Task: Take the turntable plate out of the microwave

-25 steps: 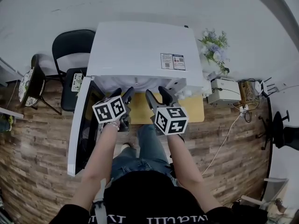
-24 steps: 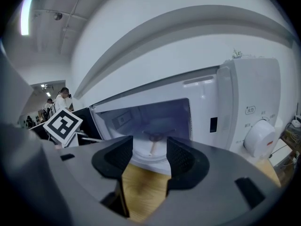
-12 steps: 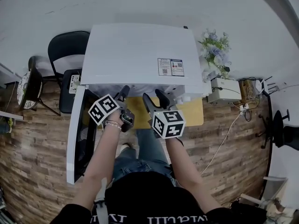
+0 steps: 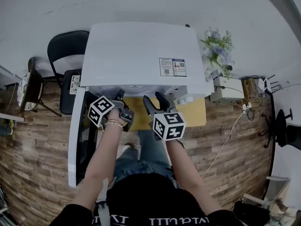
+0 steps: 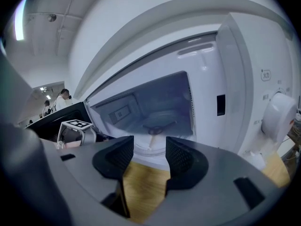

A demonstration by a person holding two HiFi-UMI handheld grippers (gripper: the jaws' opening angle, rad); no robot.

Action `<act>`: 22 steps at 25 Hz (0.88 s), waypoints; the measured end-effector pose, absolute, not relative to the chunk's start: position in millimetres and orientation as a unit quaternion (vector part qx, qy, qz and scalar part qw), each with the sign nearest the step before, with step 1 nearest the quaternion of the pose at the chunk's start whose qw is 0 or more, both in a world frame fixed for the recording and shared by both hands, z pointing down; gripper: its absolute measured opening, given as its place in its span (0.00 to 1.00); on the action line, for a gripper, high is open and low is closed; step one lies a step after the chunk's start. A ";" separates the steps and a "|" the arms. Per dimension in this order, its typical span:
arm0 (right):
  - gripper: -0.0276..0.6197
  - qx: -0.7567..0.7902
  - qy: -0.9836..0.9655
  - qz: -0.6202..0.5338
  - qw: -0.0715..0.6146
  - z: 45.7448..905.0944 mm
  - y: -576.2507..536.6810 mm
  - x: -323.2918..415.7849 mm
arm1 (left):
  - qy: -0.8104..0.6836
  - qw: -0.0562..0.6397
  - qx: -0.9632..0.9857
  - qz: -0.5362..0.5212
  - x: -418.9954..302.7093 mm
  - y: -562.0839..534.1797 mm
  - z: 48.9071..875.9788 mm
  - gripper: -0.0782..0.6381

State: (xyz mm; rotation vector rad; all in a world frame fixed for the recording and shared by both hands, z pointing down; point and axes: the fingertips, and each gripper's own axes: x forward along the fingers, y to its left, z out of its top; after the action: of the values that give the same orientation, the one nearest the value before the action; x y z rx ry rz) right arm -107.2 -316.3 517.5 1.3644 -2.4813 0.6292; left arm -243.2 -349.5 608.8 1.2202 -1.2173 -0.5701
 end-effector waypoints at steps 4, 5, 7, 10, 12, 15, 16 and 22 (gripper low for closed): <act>0.38 0.464 -0.846 0.235 0.117 526.2 -317.3 -111.2 | -0.539 0.615 0.524 -0.241 -243.8 -349.1 611.8 0.15; 0.38 0.463 -0.845 0.243 0.114 529.0 -317.2 -112.4 | -0.540 0.615 0.522 -0.241 -243.9 -348.9 611.2 0.15; 0.38 0.461 -0.841 0.262 0.110 535.4 -317.0 -114.5 | -0.542 0.612 0.523 -0.242 -243.7 -347.9 607.7 0.15; 0.38 0.454 -0.835 0.294 0.101 547.4 -319.6 -116.5 | -0.541 0.609 0.525 -0.247 -241.5 -347.1 601.6 0.15; 0.37 0.448 -0.830 0.321 0.093 557.4 -322.5 -118.3 | -0.539 0.610 0.525 -0.250 -240.2 -346.6 599.8 0.15; 0.36 0.441 -0.812 0.377 0.062 571.6 -326.9 -119.7 | -0.539 0.607 0.529 -0.248 -239.1 -344.9 596.2 0.15; 0.36 0.441 -0.804 0.397 0.046 575.3 -329.4 -119.3 | -0.539 0.606 0.530 -0.247 -238.7 -344.6 595.1 0.15; 0.33 0.423 -0.758 0.493 -0.057 584.4 -345.7 -122.5 | -0.537 0.604 0.537 -0.241 -234.6 -338.6 591.8 0.15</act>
State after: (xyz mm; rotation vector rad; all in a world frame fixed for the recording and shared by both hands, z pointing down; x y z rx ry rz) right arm -122.5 -345.7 584.4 1.3810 -2.4729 1.6063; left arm -234.6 -338.6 591.8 1.2439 -1.2432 -0.5586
